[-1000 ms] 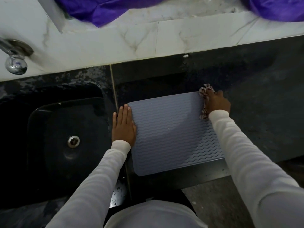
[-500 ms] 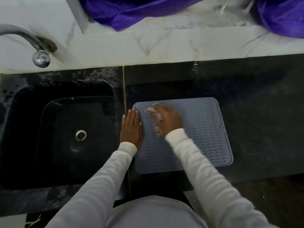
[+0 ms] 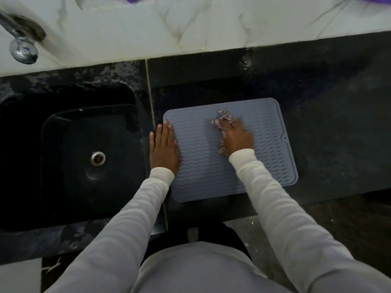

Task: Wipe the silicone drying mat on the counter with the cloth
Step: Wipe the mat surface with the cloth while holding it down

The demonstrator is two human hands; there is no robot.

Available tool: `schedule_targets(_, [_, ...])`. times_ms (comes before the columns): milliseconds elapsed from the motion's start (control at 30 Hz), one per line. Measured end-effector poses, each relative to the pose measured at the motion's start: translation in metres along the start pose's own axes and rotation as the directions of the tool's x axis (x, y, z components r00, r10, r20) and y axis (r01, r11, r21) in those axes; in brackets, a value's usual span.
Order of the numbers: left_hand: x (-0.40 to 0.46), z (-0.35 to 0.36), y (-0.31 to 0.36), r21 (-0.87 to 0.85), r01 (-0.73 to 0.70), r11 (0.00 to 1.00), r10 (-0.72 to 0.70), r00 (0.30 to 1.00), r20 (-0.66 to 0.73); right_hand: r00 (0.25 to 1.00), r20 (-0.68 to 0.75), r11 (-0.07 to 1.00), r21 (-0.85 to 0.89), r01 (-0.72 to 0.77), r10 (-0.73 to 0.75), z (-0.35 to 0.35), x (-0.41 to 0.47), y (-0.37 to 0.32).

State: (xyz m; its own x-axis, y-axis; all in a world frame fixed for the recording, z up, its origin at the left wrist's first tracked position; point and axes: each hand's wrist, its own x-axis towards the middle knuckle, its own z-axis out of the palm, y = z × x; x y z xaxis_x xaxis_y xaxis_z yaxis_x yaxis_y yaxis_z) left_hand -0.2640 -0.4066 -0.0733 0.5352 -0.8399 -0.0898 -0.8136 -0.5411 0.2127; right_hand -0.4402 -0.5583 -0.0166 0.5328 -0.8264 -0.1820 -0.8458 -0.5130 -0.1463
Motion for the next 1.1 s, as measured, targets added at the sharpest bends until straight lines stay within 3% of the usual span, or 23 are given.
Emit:
schedule_targets(367, [0.0,-0.001,-0.002,-0.002,-0.019,1.0,0.019,1.0,-0.005,0.965,-0.12,0.969,-0.06,-0.241,0.233,-0.013,0.015,0.118])
schedule_targets(633, [-0.003,-0.003,0.001,-0.058,-0.012,0.998,0.011,1.0,-0.018,0.92,-0.117,0.927,0.031,-0.373,0.374,-0.036,0.011,0.104])
schedule_targets(733, [-0.002,-0.007,0.002,-0.062,-0.012,0.998,0.012,1.0,0.0,0.949,-0.199,0.964,0.152,-0.218,0.246,-0.039,-0.003,0.047])
schedule_targets(833, [0.0,-0.01,0.001,-0.064,-0.007,0.998,0.009,0.999,0.032,0.985,-0.155,0.954,0.299,-0.025,0.074,-0.015,-0.03,-0.042])
schedule_targets(900, [0.002,-0.008,-0.003,-0.052,-0.019,0.998,0.021,0.999,0.044,0.989,-0.132,0.965,0.243,0.096,-0.066,0.018,-0.048,-0.097])
schedule_targets(967, [0.003,-0.005,-0.008,-0.022,-0.03,0.999,0.031,0.998,0.047,0.997,-0.008,0.987,0.136,0.083,-0.083,0.044,-0.057,-0.126])
schedule_targets(1100, [0.002,-0.003,-0.007,-0.043,-0.037,0.998,0.038,0.999,0.036,0.992,0.032,0.99,-0.06,0.125,-0.123,0.045,-0.059,-0.105])
